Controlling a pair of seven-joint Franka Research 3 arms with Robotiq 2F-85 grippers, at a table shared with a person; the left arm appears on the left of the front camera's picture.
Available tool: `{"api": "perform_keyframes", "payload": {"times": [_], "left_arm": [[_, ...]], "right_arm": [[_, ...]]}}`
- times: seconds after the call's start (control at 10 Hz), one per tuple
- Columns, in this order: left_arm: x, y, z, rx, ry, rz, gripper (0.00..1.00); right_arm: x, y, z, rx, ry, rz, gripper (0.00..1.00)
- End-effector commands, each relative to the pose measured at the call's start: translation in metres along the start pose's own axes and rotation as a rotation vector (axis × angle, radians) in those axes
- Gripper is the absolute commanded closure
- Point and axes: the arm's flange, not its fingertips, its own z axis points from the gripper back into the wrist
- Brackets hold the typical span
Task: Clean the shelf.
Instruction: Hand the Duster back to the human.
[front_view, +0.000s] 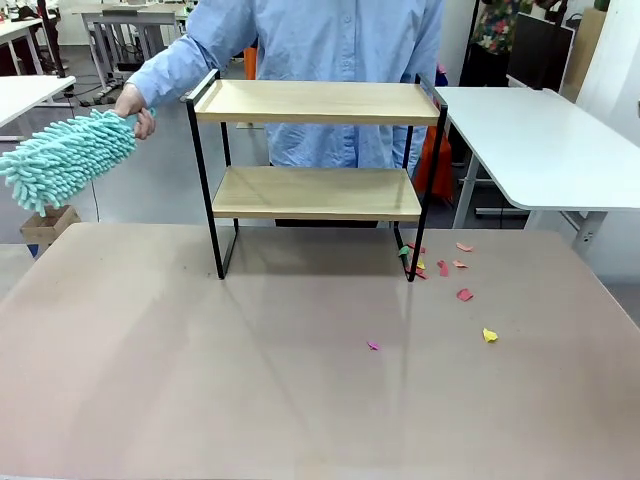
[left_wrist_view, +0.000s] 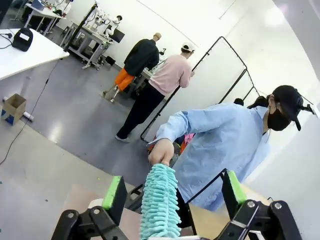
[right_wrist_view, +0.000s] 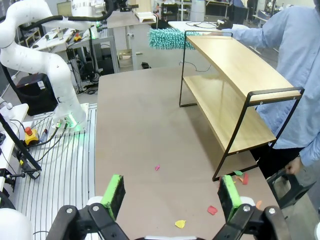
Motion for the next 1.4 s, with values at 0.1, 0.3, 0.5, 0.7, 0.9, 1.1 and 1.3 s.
{"api": "perform_keyframes", "payload": {"times": [0.1, 0.3, 0.5, 0.7, 0.9, 1.1, 1.3], "left_arm": [[-0.0042, -0.0064, -0.0012, 0.0, 0.001, -0.018, 0.1], [-0.0042, -0.0064, -0.0012, 0.0, 0.001, -0.018, 0.1], [-0.0042, -0.0064, -0.0012, 0.0, 0.001, -0.018, 0.1], [-0.0042, -0.0064, -0.0012, 0.0, 0.001, -0.018, 0.1], [-0.0042, -0.0064, -0.0012, 0.0, 0.001, -0.018, 0.1], [-0.0042, -0.0064, -0.0012, 0.0, 0.001, -0.018, 0.1], [-0.0042, -0.0064, -0.0012, 0.0, 0.001, -0.018, 0.1]], "right_arm": [[0.0021, -0.0014, 0.0001, 0.0, -0.026, 0.022, 0.0], [0.0021, -0.0014, 0.0001, 0.0, -0.026, 0.022, 0.0], [0.0021, -0.0014, 0.0001, 0.0, -0.026, 0.022, 0.0], [0.0021, -0.0014, 0.0001, 0.0, -0.026, 0.022, 0.0], [0.0021, -0.0014, 0.0001, 0.0, -0.026, 0.022, 0.0], [0.0021, -0.0014, 0.0001, 0.0, -0.026, 0.022, 0.0], [0.0021, -0.0014, 0.0001, 0.0, -0.026, 0.022, 0.0]]}}
